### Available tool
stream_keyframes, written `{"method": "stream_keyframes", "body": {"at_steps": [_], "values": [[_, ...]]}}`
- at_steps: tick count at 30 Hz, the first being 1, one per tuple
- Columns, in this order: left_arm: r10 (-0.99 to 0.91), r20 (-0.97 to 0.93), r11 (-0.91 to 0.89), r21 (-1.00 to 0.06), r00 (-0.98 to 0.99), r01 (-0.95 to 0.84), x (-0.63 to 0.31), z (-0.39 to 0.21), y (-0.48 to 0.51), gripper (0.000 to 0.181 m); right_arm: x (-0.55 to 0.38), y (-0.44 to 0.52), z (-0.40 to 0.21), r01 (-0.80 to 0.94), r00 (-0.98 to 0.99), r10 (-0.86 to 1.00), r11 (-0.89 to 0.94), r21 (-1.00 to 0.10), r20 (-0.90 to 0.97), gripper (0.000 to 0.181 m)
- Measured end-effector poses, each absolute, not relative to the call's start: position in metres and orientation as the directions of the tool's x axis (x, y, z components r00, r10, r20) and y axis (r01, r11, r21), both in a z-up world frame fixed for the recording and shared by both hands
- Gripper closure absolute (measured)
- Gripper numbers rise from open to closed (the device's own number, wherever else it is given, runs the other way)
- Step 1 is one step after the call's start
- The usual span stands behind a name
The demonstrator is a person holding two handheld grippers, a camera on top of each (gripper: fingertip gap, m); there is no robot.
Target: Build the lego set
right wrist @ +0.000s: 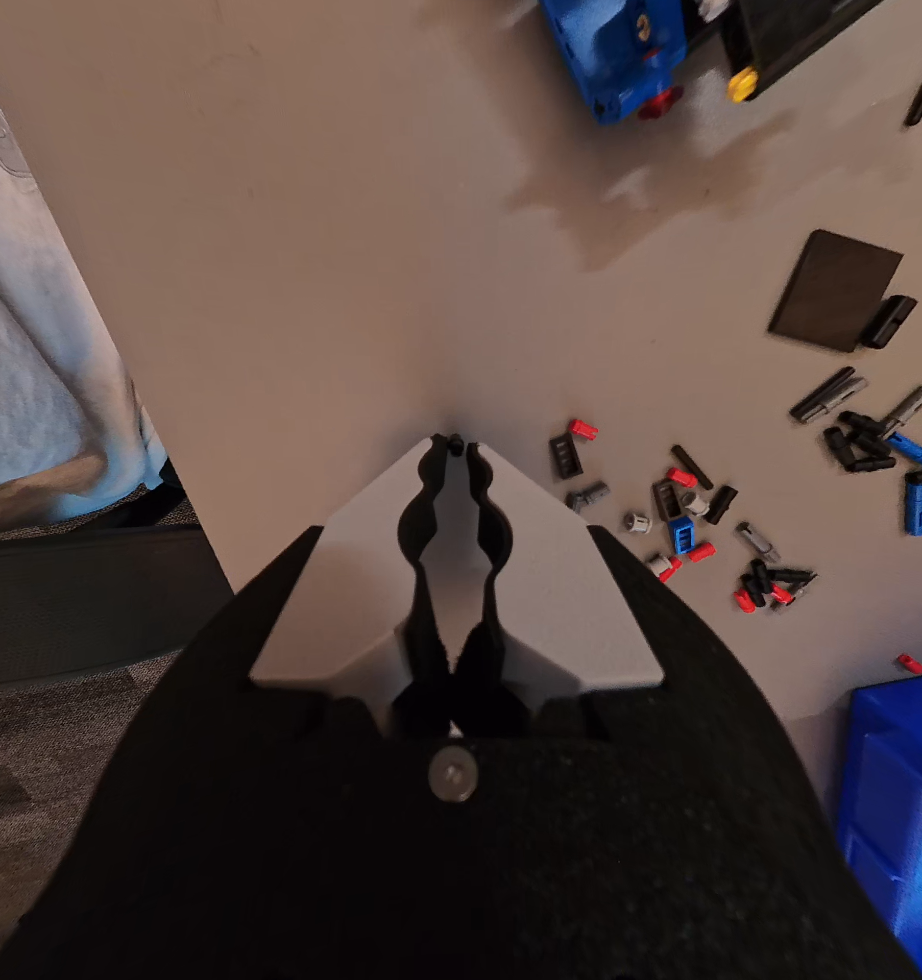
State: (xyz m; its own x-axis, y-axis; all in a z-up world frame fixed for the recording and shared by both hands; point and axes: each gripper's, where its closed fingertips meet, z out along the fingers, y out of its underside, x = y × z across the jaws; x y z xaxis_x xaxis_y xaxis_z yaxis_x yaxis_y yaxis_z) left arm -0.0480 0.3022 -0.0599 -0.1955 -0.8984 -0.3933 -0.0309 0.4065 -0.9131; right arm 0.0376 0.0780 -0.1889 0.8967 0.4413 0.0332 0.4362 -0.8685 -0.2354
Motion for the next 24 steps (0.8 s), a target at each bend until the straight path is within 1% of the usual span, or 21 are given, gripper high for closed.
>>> {"method": "stream_keyframes", "body": {"at_steps": [5,7,9,10,12,13,15,16,18,19,21,24], "values": [[-0.897,-0.395,0.409,-0.912,-0.199,-0.034,-0.048,-0.061,0.301,0.175,0.035,0.081,-0.187,0.451,0.888,0.458,-0.855,-0.257,0.037,0.176],[-0.898,-0.389,0.404,-0.914,-0.205,-0.033,-0.048,-0.061,0.300,0.175,0.034,0.088,-0.180,0.470,0.878,0.473,-0.832,-0.295,0.066,0.177],[-0.902,-0.371,0.387,-0.921,-0.220,-0.034,-0.048,-0.061,0.297,0.175,0.023,0.105,-0.161,0.471,0.873,0.480,-0.778,-0.416,0.090,0.177],[-0.906,-0.353,0.371,-0.928,-0.231,-0.034,-0.048,-0.061,0.295,0.175,0.016,0.121,-0.144,0.465,0.873,0.471,-0.727,-0.505,0.125,0.177],[-0.923,-0.294,0.306,-0.952,-0.249,-0.014,-0.049,-0.055,0.289,0.175,-0.015,0.161,-0.099,0.395,0.887,0.436,-0.547,-0.738,0.152,0.177],[-0.933,-0.253,0.260,-0.966,-0.257,0.006,-0.050,-0.050,0.286,0.175,-0.030,0.182,-0.076,0.334,0.905,0.398,-0.443,-0.832,0.151,0.177],[-0.948,-0.159,0.152,-0.987,-0.277,0.045,-0.053,-0.040,0.283,0.175,-0.044,0.219,-0.037,0.245,0.952,0.242,-0.241,-0.939,0.187,0.177],[-0.951,-0.112,0.100,-0.993,-0.288,0.056,-0.055,-0.036,0.282,0.176,-0.050,0.232,-0.022,0.181,0.974,0.166,-0.142,-0.973,0.157,0.177],[-0.953,-0.048,0.027,-0.997,-0.299,0.074,-0.057,-0.032,0.282,0.175,-0.070,0.250,-0.015,0.063,0.988,0.144,-0.030,-0.998,0.058,0.177],[-0.952,-0.024,-0.001,-0.997,-0.305,0.081,-0.058,-0.031,0.281,0.176,-0.074,0.259,-0.020,0.058,0.992,0.116,-0.027,-0.998,0.055,0.177],[-0.949,0.013,-0.041,-0.996,-0.316,0.082,-0.060,-0.031,0.281,0.176,-0.074,0.266,-0.015,0.060,0.998,0.030,0.059,-0.996,0.062,0.177],[-0.944,0.042,-0.074,-0.994,-0.327,0.086,-0.060,-0.030,0.279,0.176,-0.072,0.273,-0.017,0.048,0.999,-0.017,0.058,-0.997,0.047,0.178]]}}
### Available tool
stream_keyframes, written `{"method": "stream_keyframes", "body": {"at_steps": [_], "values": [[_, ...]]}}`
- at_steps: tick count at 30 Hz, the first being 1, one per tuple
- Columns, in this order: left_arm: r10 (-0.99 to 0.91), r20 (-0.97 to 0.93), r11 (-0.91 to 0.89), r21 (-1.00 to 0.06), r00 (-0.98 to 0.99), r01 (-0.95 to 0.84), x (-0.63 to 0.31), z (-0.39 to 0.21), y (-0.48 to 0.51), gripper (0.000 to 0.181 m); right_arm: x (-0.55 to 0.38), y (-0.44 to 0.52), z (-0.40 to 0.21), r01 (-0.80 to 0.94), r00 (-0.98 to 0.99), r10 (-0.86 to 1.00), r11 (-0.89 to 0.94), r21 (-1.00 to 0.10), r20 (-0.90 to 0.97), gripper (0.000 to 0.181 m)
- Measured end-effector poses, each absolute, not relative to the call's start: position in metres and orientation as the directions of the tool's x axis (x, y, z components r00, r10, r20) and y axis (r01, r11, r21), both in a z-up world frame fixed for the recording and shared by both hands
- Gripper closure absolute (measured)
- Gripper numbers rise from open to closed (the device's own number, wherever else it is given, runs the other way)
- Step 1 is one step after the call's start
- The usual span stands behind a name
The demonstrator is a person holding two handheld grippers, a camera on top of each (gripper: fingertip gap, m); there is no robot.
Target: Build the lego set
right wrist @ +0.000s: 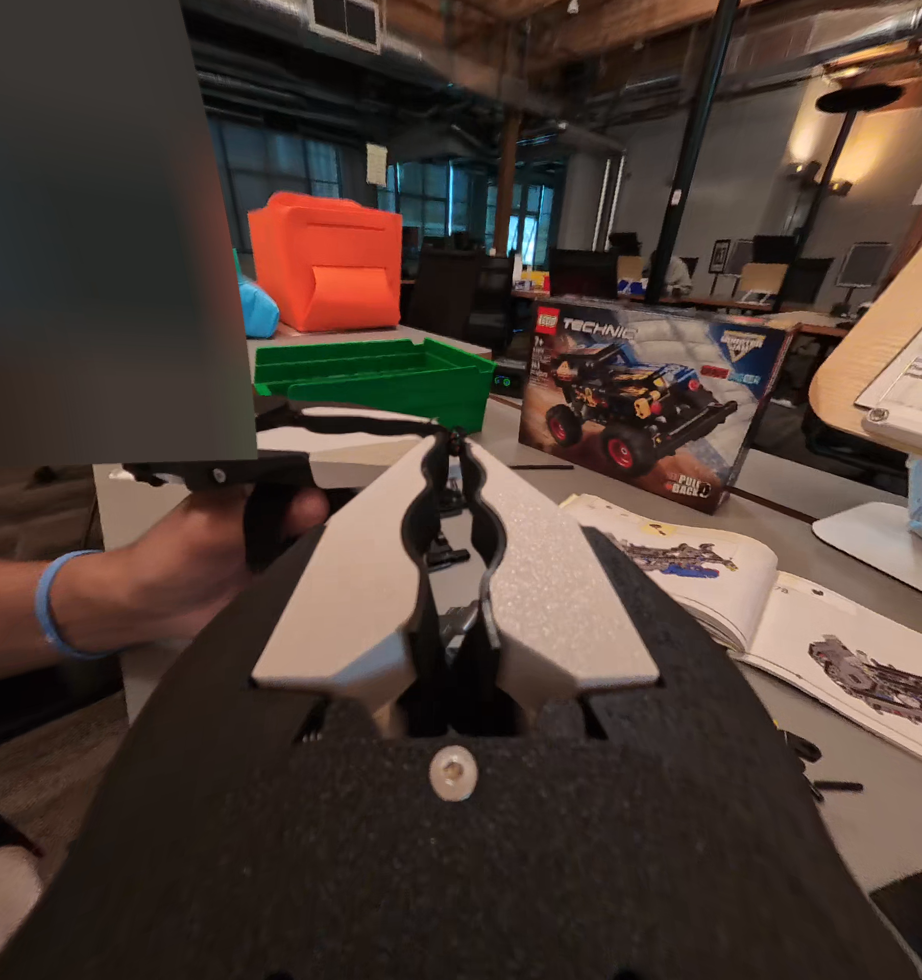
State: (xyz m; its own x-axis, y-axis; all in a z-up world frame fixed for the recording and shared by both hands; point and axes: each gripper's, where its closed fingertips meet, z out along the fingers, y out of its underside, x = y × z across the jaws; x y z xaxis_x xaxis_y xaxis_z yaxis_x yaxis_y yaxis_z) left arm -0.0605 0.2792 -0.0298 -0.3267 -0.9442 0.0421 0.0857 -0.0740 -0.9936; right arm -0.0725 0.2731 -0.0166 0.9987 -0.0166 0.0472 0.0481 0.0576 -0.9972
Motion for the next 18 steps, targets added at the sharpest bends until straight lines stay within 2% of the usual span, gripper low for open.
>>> {"method": "stream_keyframes", "body": {"at_steps": [9,18], "values": [[-0.959,-0.050,0.017,-0.993,-0.279,0.118,-0.0624,-0.0271,0.2748,0.176,-0.0729,0.2781,-0.0183,0.035,0.999,-0.027,0.067,-0.997,0.033,0.177],[-0.960,-0.047,0.015,-0.993,-0.274,0.117,-0.0619,-0.0278,0.2754,0.175,-0.0749,0.2797,-0.0181,0.082,0.995,-0.065,0.054,-0.995,0.078,0.177]]}}
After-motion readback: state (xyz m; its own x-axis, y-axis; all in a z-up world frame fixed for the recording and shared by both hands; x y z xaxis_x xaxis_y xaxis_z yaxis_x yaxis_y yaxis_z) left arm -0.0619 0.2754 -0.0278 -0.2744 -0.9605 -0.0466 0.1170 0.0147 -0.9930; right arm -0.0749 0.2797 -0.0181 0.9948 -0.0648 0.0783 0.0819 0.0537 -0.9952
